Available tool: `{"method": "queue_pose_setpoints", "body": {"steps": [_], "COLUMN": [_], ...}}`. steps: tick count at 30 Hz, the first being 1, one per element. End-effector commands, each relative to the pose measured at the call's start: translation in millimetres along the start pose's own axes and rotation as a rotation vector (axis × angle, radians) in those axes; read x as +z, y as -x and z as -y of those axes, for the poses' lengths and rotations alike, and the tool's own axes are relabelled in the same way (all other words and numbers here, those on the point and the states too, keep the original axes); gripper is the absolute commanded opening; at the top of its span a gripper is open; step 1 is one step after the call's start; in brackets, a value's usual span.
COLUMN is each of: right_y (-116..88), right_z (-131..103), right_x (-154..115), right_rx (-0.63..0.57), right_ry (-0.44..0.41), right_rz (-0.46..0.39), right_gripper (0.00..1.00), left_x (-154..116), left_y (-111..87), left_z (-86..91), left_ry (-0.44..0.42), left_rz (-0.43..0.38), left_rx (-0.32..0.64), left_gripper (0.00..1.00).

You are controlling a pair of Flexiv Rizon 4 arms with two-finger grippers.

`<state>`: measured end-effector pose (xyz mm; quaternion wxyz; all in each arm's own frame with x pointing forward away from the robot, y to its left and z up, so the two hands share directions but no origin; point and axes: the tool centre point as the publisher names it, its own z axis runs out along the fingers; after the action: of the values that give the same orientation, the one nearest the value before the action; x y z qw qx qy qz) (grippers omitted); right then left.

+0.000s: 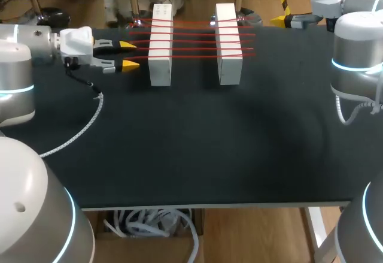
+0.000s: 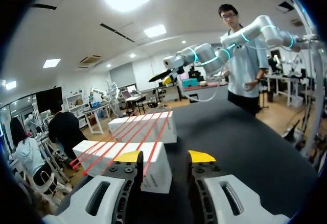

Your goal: Grab the tape and strap the tape.

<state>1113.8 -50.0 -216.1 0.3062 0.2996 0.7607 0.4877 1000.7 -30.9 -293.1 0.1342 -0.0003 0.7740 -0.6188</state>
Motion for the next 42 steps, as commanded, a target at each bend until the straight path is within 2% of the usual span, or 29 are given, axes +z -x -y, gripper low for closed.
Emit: {"method": "queue_pose_setpoints", "body": {"steps": [1, 5, 14, 23, 42], "right_y": [0, 0, 0, 0, 0], "right_z": [0, 0, 0, 0, 0], "right_x": [0, 0, 0, 0, 0], "right_rx": [0.0, 0.0, 0.0, 0.0, 0.0], "right_ry": [0.0, 0.0, 0.0, 0.0, 0.0], "right_rz": [0.0, 0.0, 0.0, 0.0, 0.0], "right_gripper": [1.0, 1.0, 1.0, 1.0, 1.0], "left_x": [-6, -11, -24, -33, -25], "left_y": [-1.3, -0.9, 7.8, 19.3, 33.5], "left_z": [-7.3, -14.6, -29.2, -37.6, -53.2], "left_ry": [-0.007, -0.006, -0.002, -0.003, -0.046], "left_rz": [0.0, 0.012, 0.001, -0.007, -0.026], "left_rx": [0.0, -0.007, -0.011, -0.007, -0.016], "left_gripper": [0.36, 0.34, 0.36, 0.35, 0.31]}}
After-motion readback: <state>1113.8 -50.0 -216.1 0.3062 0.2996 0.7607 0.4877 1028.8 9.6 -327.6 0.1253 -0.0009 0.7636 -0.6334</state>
